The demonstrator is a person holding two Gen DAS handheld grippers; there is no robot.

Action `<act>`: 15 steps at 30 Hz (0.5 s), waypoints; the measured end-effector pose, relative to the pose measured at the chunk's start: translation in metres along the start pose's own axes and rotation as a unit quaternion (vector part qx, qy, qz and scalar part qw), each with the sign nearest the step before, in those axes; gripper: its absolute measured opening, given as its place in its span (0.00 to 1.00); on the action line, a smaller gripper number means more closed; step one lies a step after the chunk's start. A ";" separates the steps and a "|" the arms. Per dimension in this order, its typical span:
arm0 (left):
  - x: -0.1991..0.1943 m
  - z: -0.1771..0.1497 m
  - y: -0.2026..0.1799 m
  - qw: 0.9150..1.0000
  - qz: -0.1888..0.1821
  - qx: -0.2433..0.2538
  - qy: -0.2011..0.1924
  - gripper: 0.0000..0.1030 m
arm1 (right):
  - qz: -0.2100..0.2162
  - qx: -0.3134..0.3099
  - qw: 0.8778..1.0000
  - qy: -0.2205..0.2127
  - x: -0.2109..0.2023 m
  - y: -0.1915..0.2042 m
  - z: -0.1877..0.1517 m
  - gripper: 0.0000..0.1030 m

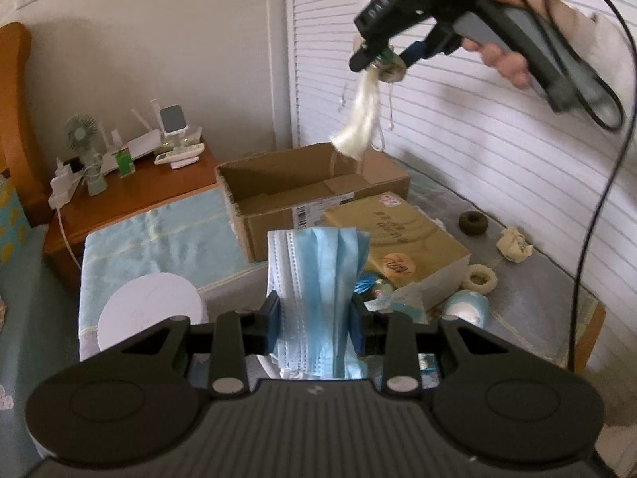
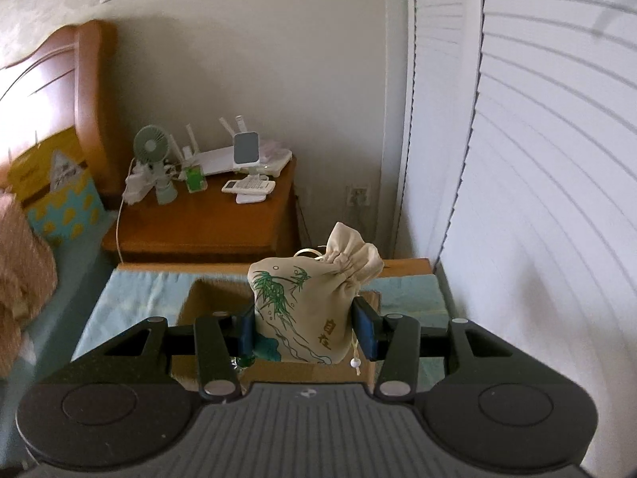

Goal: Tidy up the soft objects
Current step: 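Carry bag into cardboard box and open right tool while left tool carries masks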

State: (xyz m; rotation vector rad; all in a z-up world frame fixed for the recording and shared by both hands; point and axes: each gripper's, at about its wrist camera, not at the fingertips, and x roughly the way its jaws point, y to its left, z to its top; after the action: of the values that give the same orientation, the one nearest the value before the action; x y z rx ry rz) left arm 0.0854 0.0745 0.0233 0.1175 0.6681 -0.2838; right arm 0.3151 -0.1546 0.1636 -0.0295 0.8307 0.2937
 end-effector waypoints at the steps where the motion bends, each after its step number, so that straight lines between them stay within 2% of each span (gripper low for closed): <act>1: 0.001 0.000 0.002 1.000 0.002 -0.004 0.002 0.32 | 0.002 0.012 1.000 0.003 0.006 0.001 0.005 0.51; 7: 0.002 -0.002 0.012 1.000 0.019 -0.019 0.010 0.32 | 0.013 0.077 0.996 0.039 0.049 0.002 0.006 0.51; 12: 0.000 -0.001 0.017 0.999 0.029 -0.025 0.010 0.32 | -0.008 0.106 0.991 0.077 0.088 0.000 -0.007 0.52; 15: 0.001 0.000 0.018 0.999 0.031 -0.027 0.010 0.32 | -0.006 0.104 0.990 0.097 0.104 -0.002 -0.014 0.57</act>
State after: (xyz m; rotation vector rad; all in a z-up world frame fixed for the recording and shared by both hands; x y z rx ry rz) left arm 0.0914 0.0912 0.0236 0.0898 0.6904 -0.2048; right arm 0.3716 -0.1329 0.0775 0.1343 1.0508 0.1934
